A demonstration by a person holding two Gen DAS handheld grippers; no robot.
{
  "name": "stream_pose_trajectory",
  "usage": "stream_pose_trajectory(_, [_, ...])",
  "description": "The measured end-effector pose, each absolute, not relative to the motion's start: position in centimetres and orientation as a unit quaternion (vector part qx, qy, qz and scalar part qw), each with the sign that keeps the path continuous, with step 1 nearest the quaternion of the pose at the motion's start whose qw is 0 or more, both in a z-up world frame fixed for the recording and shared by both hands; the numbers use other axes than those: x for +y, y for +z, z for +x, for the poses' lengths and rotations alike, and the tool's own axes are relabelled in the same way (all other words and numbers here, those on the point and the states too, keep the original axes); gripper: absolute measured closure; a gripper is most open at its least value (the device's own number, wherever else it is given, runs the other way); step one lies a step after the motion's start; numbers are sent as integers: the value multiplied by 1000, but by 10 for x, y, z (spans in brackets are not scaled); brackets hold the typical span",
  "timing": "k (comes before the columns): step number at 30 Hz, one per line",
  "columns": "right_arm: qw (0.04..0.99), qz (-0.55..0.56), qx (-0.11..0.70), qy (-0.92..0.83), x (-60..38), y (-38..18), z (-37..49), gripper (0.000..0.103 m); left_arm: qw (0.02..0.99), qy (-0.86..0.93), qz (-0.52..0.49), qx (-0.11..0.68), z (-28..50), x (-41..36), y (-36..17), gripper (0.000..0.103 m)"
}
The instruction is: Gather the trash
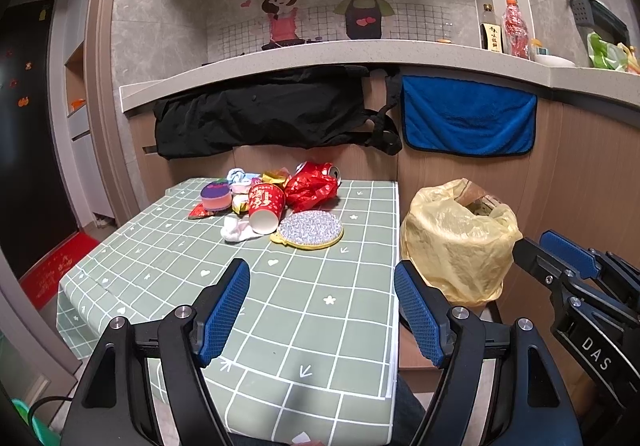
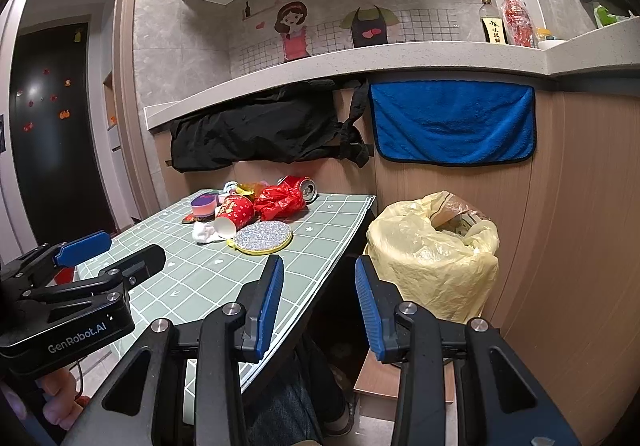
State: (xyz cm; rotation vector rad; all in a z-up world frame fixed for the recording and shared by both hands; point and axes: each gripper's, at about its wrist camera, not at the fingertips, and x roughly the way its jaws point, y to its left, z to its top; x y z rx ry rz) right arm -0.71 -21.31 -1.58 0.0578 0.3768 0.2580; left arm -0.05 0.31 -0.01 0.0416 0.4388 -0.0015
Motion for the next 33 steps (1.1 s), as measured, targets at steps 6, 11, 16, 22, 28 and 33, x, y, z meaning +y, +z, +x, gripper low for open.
stream_pose_trajectory(6, [975, 32, 184, 123, -215, -16, -8, 67, 975, -2, 23, 219, 0, 2, -2, 28])
stream_pose_trajectory(11, [975, 32, 184, 123, -215, -15, -8, 67, 975, -1, 23, 220, 0, 2, -2, 28])
stream_pose_trajectory(16, [975, 33, 184, 122, -216, -15, -9, 67, 975, -1, 23, 220, 0, 1, -2, 28])
stream_pose_trajectory(22, [975, 33, 184, 121, -216, -15, -9, 67, 975, -1, 23, 220, 0, 1, -2, 28])
stream_pose_trajectory(28, [975, 33, 183, 120, -217, -14, -9, 67, 975, -1, 23, 220, 0, 0, -2, 28])
stream_pose_trajectory(33, [975, 33, 183, 121, -217, -15, -9, 67, 975, 0, 23, 220, 1, 0, -2, 28])
